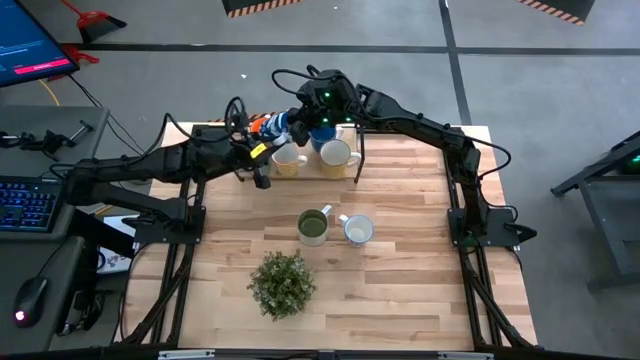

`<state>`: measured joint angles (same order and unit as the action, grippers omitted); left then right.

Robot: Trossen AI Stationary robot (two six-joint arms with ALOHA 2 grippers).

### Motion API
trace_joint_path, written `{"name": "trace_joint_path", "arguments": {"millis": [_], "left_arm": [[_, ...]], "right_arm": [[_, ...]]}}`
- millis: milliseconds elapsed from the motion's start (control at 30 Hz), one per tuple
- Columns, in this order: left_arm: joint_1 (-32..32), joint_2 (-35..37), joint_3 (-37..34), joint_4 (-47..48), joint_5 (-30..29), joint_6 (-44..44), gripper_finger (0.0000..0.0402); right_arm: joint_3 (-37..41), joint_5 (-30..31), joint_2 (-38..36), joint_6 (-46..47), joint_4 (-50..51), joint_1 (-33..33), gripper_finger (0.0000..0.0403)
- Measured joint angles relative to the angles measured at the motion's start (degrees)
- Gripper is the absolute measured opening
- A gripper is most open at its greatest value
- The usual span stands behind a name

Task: Place coffee mugs
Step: Move the blue patterned mug to the middle left of the table

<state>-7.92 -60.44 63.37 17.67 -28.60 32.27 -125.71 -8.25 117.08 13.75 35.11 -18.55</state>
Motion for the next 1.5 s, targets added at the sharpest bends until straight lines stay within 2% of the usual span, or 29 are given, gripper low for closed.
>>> {"name": "trace_joint_path", "arguments": {"millis": [433, 767, 967, 1033, 1133, 1267, 1400, 1500], "left_arm": [[0.00, 2.03, 0.00, 1.67, -0.38, 1.25, 0.0042], [-0.10, 2.34, 0.22, 1.00, -2.71, 1.81, 0.0042], [-3.63, 2.40, 0.04, 3.14, -6.30, 0.55, 0.0042], [-5.50, 2.36, 0.05, 3.03, -3.81, -0.35, 0.0041], [-8.98, 1.64, 0.08, 2.61, 5.53, -2.48, 0.0041], [-12.68, -0.51, 0.07, 0.79, 9.61, -2.88, 0.0041], [-15.72, -3.27, 0.00, -1.51, 16.55, -3.69, 0.0041], [-17.15, -4.54, 0.00, -5.02, 20.29, -3.67, 0.0041]], "right_arm": [[0.00, -0.04, -0.52, -0.90, 1.25, -0.89, 0.0055], [-2.14, 1.36, -4.30, -3.75, 4.86, -1.44, 0.0055], [-3.17, 2.67, -8.78, -4.80, 9.11, -0.92, 0.0055], [-3.23, 3.08, -10.06, -5.29, 9.98, -0.01, 0.0055], [-3.21, 3.80, -11.65, -7.34, 10.59, 1.55, 0.0055], [-3.21, 5.37, -13.62, -8.45, 11.42, 4.02, 0.0055], [-3.20, 7.16, -13.96, -9.36, 15.32, 6.23, 0.0055], [-3.17, 10.32, -14.32, -9.74, 18.72, 7.68, 0.0055]]}}
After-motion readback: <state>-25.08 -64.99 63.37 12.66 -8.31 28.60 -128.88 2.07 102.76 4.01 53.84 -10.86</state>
